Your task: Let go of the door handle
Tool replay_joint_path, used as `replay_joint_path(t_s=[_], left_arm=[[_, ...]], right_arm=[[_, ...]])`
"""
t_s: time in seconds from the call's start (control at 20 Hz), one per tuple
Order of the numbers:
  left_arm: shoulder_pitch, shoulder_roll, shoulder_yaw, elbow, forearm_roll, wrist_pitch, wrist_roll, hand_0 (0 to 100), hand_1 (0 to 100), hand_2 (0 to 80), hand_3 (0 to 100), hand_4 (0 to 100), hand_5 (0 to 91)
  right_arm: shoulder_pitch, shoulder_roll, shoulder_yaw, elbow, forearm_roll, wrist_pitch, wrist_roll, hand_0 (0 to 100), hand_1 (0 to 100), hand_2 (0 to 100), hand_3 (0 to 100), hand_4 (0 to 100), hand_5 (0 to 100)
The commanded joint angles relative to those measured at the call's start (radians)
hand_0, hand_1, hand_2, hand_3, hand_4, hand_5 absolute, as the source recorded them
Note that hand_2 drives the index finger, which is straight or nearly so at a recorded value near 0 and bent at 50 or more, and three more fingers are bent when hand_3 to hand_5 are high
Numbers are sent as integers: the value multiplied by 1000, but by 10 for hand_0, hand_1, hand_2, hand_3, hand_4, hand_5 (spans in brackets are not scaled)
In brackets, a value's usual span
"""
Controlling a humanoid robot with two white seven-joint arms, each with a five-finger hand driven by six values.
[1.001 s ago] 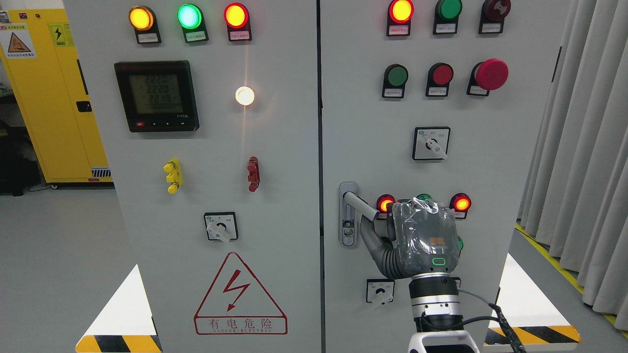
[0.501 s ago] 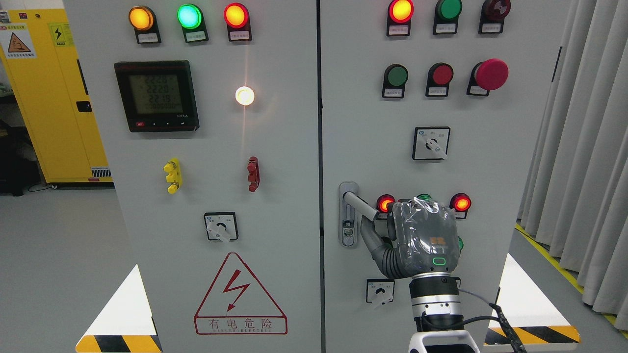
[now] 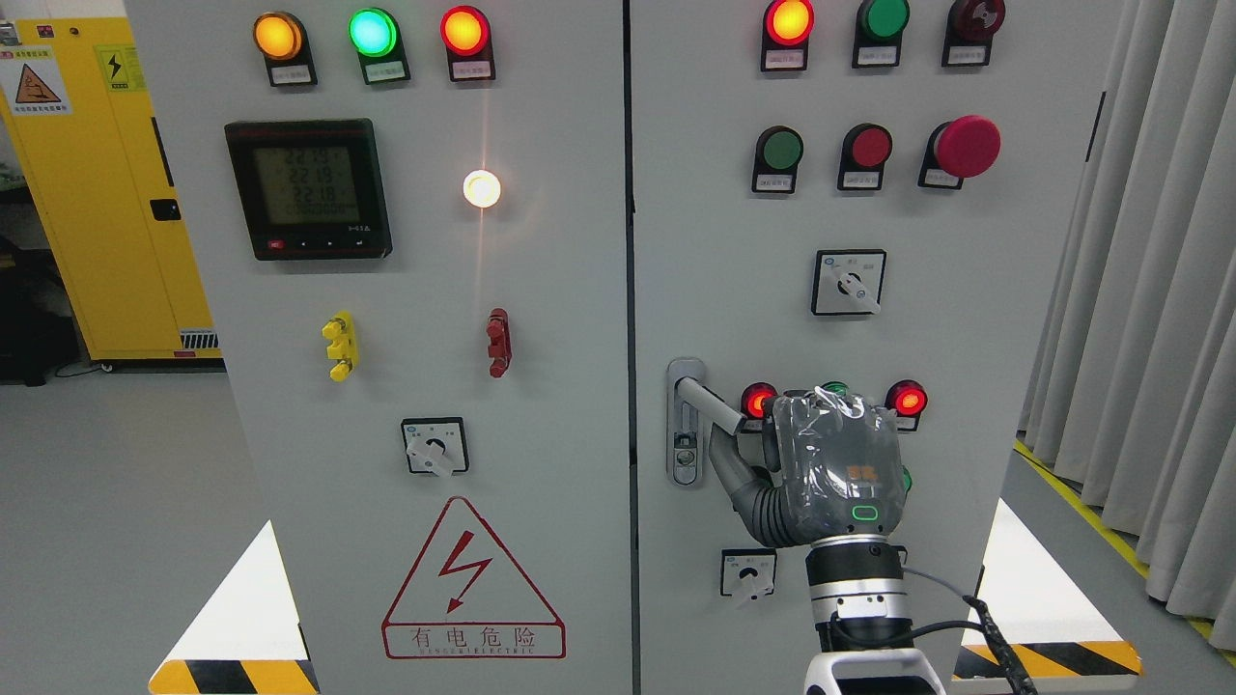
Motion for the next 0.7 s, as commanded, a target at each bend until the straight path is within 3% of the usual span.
replay_joint_path(t_s=[0.0, 0.65], left_arm=[[0, 0, 0, -15, 0, 0, 0, 120, 556, 0, 0, 0, 0], [0, -1, 0, -15, 0, 0, 0, 120, 556, 0, 0, 0, 0]], right_arm=[[-1, 0, -8, -2, -1, -2, -4, 535, 371, 1000, 1000, 1000, 1000], [-2, -1, -14, -12, -1, -5, -1, 533, 369, 1000, 1000, 1000, 1000]])
